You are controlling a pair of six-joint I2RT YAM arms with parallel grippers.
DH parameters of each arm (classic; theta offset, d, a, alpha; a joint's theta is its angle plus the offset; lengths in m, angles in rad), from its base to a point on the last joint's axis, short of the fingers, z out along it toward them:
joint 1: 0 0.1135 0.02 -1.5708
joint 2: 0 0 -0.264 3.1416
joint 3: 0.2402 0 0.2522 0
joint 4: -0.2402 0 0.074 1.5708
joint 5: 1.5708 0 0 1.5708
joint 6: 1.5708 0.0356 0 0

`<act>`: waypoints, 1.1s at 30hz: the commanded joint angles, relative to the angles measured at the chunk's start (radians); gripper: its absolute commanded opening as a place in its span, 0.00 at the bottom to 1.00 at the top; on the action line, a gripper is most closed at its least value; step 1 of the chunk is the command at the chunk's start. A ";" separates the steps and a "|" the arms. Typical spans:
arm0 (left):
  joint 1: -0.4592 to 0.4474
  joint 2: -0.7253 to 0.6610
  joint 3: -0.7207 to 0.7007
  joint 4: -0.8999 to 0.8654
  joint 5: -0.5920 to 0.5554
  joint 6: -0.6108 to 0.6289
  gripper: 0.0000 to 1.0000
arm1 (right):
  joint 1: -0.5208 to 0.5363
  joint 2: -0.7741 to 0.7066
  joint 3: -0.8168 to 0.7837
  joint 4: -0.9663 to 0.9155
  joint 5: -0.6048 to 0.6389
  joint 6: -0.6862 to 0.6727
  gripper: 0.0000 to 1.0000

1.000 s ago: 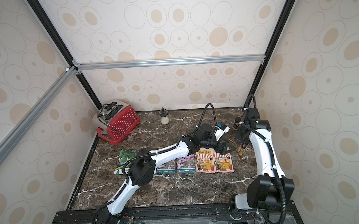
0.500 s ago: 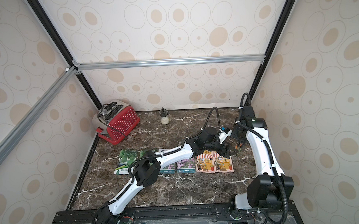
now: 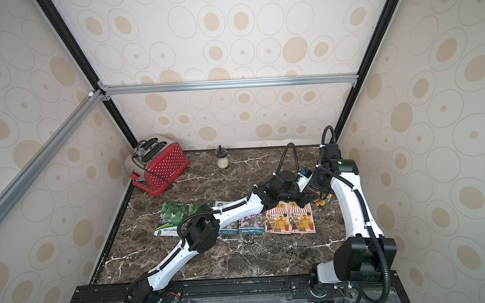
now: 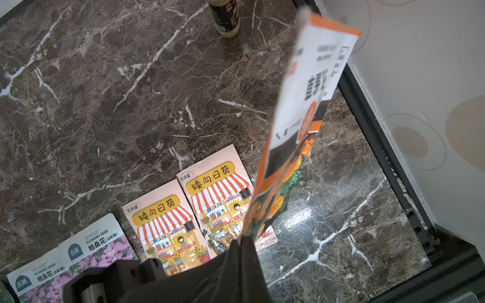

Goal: Arrange the seed packets in a row
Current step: Place the seed packet at the center of the board.

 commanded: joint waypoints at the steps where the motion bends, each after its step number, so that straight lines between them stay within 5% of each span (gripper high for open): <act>1: -0.005 0.008 0.020 0.006 -0.020 0.014 0.00 | 0.014 -0.039 0.011 -0.026 0.012 0.015 0.00; 7: -0.002 -0.031 -0.046 0.054 -0.018 0.005 0.00 | 0.014 -0.111 0.068 -0.021 0.018 0.016 0.05; 11: 0.012 -0.091 -0.142 0.117 -0.008 -0.019 0.00 | 0.013 -0.195 0.124 0.004 0.035 0.010 0.67; 14: 0.036 -0.154 -0.244 0.193 0.012 -0.052 0.00 | 0.013 -0.250 0.168 0.019 0.026 -0.007 0.99; 24: 0.133 -0.355 -0.513 0.336 0.170 -0.051 0.00 | 0.013 -0.372 0.123 0.104 -0.078 -0.063 1.00; 33: 0.243 -0.500 -0.551 0.039 0.424 0.186 0.00 | 0.014 -0.414 0.002 0.209 -0.205 -0.141 1.00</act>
